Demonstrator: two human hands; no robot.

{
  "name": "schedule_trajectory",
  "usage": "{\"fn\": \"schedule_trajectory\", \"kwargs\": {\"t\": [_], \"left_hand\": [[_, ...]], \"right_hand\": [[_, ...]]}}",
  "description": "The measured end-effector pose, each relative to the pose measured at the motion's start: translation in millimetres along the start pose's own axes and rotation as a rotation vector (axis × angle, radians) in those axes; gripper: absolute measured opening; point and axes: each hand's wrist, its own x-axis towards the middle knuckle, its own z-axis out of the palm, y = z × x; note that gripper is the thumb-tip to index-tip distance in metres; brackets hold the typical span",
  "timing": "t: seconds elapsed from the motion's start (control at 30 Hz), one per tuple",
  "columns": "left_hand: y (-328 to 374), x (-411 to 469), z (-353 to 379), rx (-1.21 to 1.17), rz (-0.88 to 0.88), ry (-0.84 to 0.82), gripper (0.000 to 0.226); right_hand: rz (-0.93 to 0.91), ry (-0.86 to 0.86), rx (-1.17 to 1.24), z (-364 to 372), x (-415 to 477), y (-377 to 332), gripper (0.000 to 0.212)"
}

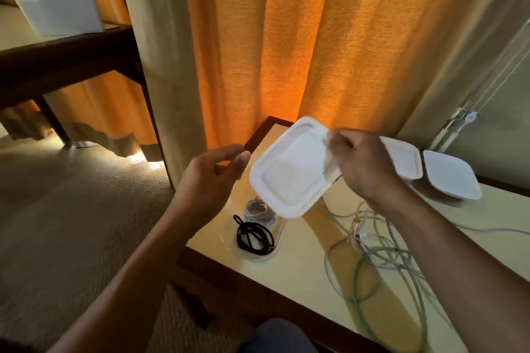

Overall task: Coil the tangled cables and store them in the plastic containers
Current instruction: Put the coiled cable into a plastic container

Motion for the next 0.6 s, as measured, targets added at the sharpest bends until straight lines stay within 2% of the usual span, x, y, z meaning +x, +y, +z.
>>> {"fn": "schedule_trajectory", "kwargs": {"t": [0.07,0.13,0.27,0.47,0.6], "left_hand": [[-1,3,3,0.01,-0.036,-0.033,0.025],[-8,4,6,0.074,-0.094,-0.02,0.018],[-25,-1,14,0.206,-0.193,-0.017,0.014],[-42,-3,22,0.272,-0.205,-0.005,0.008],[-46,-2,26,0.388,-0.197,0.099,0.01]], "right_hand": [[0.062,-0.171,0.077,16,-4,-3,0.03],[0.1,-0.237,0.121,36,-8,1,0.025],[0.123,-0.219,0.137,66,-17,16,0.018],[0.089,-0.141,0.05,86,-25,29,0.018],[0.128,-0.17,-0.06,95,-27,35,0.031]]}}
